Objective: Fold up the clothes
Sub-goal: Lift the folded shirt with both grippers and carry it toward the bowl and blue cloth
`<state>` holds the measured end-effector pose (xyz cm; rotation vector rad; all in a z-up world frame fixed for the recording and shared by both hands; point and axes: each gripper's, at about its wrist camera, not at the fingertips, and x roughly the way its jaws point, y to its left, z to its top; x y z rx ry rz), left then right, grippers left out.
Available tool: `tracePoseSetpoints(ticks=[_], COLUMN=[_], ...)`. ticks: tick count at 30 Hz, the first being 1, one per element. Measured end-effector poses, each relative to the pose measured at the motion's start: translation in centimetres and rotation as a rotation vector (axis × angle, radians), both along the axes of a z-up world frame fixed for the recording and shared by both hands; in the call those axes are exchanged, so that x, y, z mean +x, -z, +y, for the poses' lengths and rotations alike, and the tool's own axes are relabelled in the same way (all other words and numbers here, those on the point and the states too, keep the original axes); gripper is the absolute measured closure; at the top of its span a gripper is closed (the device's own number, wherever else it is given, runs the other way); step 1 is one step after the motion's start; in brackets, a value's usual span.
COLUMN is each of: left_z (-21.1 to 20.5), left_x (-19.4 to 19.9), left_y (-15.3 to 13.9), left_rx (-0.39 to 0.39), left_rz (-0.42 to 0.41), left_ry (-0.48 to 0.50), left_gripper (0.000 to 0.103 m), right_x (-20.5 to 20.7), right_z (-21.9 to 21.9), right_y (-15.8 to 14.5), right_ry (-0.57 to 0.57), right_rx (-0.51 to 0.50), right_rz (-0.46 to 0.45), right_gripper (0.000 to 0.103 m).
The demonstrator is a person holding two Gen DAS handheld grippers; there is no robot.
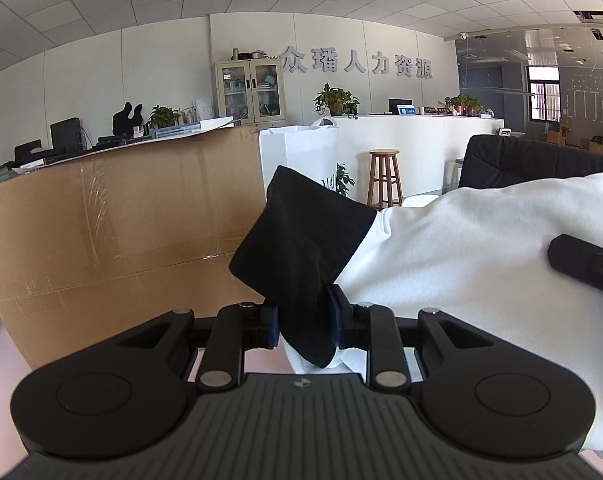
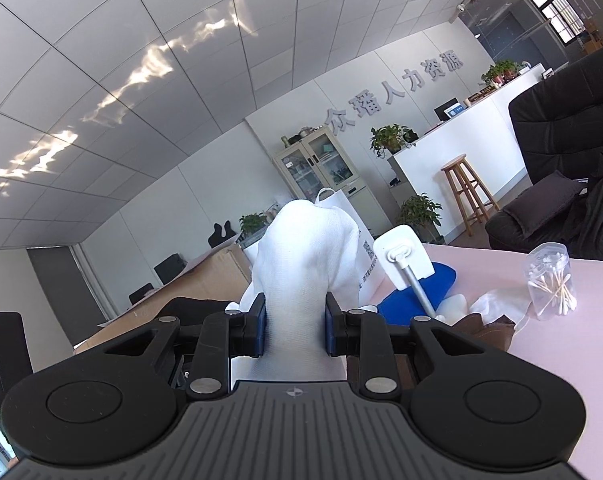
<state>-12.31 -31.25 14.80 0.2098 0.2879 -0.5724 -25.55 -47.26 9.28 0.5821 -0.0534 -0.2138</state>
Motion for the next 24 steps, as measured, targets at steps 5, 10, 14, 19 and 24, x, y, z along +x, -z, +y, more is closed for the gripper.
tracePoseSetpoints(ticks=[5,10,14,19,24], left_z=[-1.6,-3.1,-4.2,-5.0,-5.2], left_x=[0.6,1.1,2.2,3.5,4.4], left_y=[1.1,2.8,4.6,6.5,8.0], left_rx=[0.015,0.051,0.069,0.085,0.093], left_rz=[0.056,0.064,0.109,0.156,0.198], left_ry=[0.024,0.045,0.057,0.066,0.075], left_gripper=[0.081,0.081,0.081,0.081,0.078], right_x=[0.0,0.1,0.4,1.0,1.6], right_z=[-2.4,-3.8,-4.5,-4.4,-4.9], right_y=[1.8,3.8,5.2,6.3,7.6], right_ry=[0.022,0.052,0.065,0.08,0.104], right_rx=[0.037,0.072,0.079,0.095,0.132], right_rz=[0.015,0.048,0.08,0.128,0.175], right_gripper=[0.079,0.079,0.079,0.079,0.079])
